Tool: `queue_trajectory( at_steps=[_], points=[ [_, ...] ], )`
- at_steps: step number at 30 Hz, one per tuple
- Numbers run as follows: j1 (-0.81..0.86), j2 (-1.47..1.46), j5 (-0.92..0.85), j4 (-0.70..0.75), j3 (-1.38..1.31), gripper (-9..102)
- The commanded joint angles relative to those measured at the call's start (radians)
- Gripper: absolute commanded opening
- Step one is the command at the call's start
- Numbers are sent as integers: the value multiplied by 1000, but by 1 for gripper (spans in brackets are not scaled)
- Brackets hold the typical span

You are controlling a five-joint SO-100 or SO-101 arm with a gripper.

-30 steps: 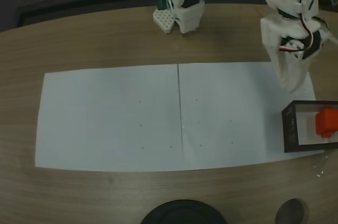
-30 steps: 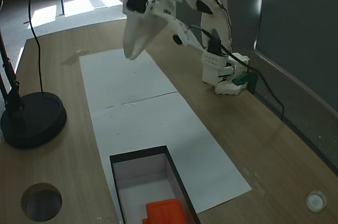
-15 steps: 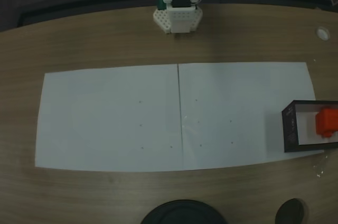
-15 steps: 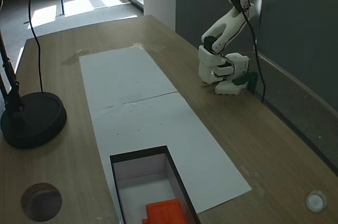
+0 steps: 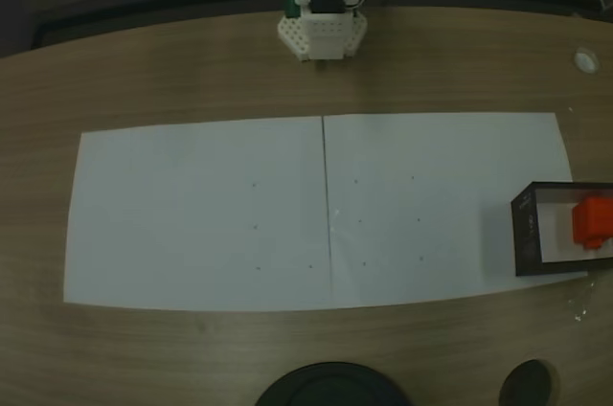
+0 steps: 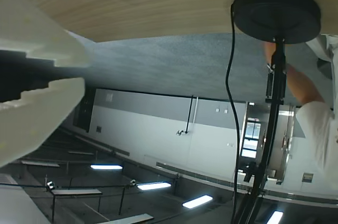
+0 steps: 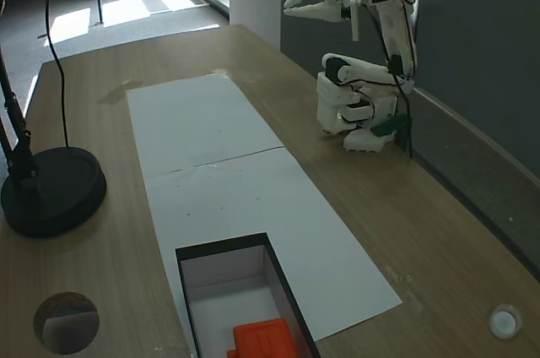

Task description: Grab a orange square and put it in the box.

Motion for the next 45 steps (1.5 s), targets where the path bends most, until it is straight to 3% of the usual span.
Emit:
queue_trajectory(
  at_steps=[1,5,9,16,23,32,45],
  points=[
    [61,23,-75,-60,67,0],
    [143,20,-140,-158,152,0],
    [158,21,-137,-354,262,0],
    [150,21,-28,-686,569,0],
    [149,21,-26,-785,853,0],
    [124,9,71,-719,945,0],
    [-123,20,87,-150,838,0]
  ],
)
